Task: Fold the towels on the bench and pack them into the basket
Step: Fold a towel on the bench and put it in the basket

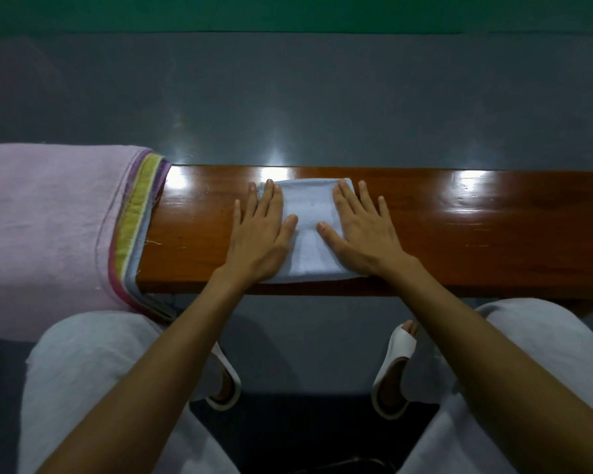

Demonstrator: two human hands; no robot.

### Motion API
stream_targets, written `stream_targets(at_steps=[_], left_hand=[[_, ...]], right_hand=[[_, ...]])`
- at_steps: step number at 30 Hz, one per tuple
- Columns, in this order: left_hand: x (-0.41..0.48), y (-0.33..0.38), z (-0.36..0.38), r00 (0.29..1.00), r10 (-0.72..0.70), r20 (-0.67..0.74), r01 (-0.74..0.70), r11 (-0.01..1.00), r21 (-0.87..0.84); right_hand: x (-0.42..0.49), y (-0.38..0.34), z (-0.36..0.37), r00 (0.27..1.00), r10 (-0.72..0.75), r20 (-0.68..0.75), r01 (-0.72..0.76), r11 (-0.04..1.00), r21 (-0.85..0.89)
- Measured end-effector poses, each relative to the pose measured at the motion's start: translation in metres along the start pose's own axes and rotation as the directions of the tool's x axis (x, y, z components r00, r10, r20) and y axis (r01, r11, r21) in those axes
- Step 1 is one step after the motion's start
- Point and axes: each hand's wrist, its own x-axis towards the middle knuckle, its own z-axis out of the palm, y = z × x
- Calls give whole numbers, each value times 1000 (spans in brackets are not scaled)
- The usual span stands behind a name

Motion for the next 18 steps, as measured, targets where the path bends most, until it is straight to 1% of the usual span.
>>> stream_targets(at_steps=[2,4,5,6,7,9,11,15,18], left_hand=[[-7,0,-6,990,88,-114,-98,991,-91],[-17,-2,-15,949,198,-245,-230,967,-111],[-22,-3,-20,931,234,-279,-276,954,-120],[-27,-6,-23,928,250,-278,-297,944,-142],[-33,-10,-25,936,253,-246,-299,939,-169],[-44,-20,-25,950,266,-164,-296,934,-201],[-54,-29,-22,952,282,-117,-300,937,-179],[-68,-32,-21,945,319,-73,-323,944,-61],[-74,-35,-21,940,336,-62,-337,941,-16]], right_hand=[[-3,4,-4,997,-47,-56,52,995,82],[-9,6,-10,975,-113,-190,147,973,176],[-14,6,-12,955,-144,-258,203,955,216],[-18,6,-14,933,-175,-316,259,934,247],[-22,7,-13,913,-203,-353,306,914,267],[-32,9,-12,902,-252,-350,359,888,287],[-41,13,-8,907,-304,-291,381,888,258],[-50,19,2,900,-380,-214,405,910,90],[-55,20,5,902,-382,-199,402,913,72]])
